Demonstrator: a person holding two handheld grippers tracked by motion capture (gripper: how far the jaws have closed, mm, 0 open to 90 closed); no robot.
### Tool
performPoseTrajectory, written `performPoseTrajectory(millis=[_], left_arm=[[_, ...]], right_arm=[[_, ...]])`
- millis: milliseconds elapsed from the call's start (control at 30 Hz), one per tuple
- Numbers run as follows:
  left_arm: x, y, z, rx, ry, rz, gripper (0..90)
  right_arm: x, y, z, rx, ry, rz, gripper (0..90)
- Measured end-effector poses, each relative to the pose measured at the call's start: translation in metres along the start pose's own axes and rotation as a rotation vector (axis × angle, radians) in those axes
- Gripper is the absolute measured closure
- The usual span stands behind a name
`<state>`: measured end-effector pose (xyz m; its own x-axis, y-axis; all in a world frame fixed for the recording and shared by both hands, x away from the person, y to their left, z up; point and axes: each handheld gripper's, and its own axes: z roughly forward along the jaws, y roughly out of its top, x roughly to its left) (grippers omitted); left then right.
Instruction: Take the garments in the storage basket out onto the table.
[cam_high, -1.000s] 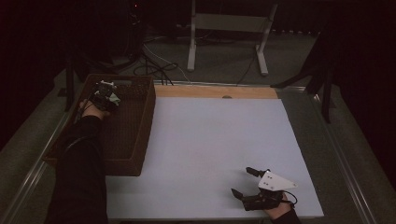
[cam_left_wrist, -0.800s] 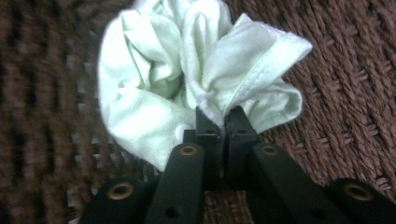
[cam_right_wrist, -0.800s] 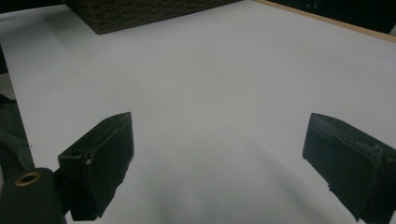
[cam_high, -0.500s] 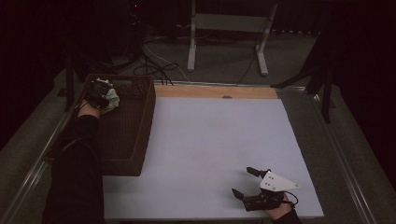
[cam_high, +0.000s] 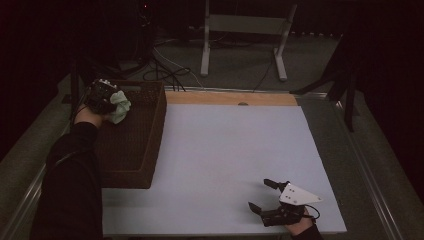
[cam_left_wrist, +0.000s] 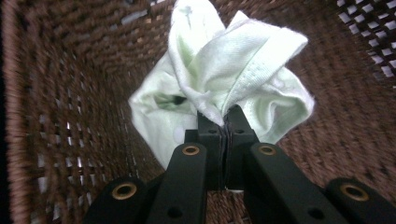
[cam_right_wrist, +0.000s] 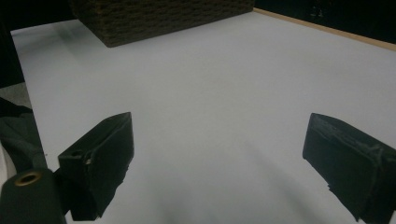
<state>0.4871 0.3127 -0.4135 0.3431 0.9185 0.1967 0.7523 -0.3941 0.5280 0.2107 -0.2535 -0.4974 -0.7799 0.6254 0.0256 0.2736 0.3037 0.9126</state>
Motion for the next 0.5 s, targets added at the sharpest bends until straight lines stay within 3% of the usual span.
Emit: performPoseTrajectory(millis=[100, 133, 167, 200, 300, 500], left_arm=[[-0.001, 0.001, -0.009, -0.014, -0.028, 0.011, 89.2], [-0.003, 0.002, -0.016, -0.019, -0.058, 0.030, 89.2], [-0.003, 0.002, -0.016, -0.019, -0.058, 0.030, 89.1], [-0.004, 0.001, -0.021, -0.020, -0.085, 0.030, 89.1], [-0.006, -0.001, -0.025, -0.022, -0.104, 0.049, 89.1], [-0.010, -0.009, -0.037, -0.047, -0.149, 0.039, 89.1]], right_arm=[[0.000, 0.000, 0.000, -0.003, 0.001, 0.002, 9.0], [0.000, 0.000, 0.000, -0.005, 0.003, 0.000, 9.0], [0.000, 0.000, 0.000, -0.005, 0.003, 0.000, 9.0], [0.000, 0.001, -0.001, -0.007, 0.001, -0.001, 9.1], [0.000, 0.001, -0.002, -0.015, 0.004, 0.009, 9.1], [0.000, 0.001, -0.003, -0.023, 0.006, 0.011, 9.1]])
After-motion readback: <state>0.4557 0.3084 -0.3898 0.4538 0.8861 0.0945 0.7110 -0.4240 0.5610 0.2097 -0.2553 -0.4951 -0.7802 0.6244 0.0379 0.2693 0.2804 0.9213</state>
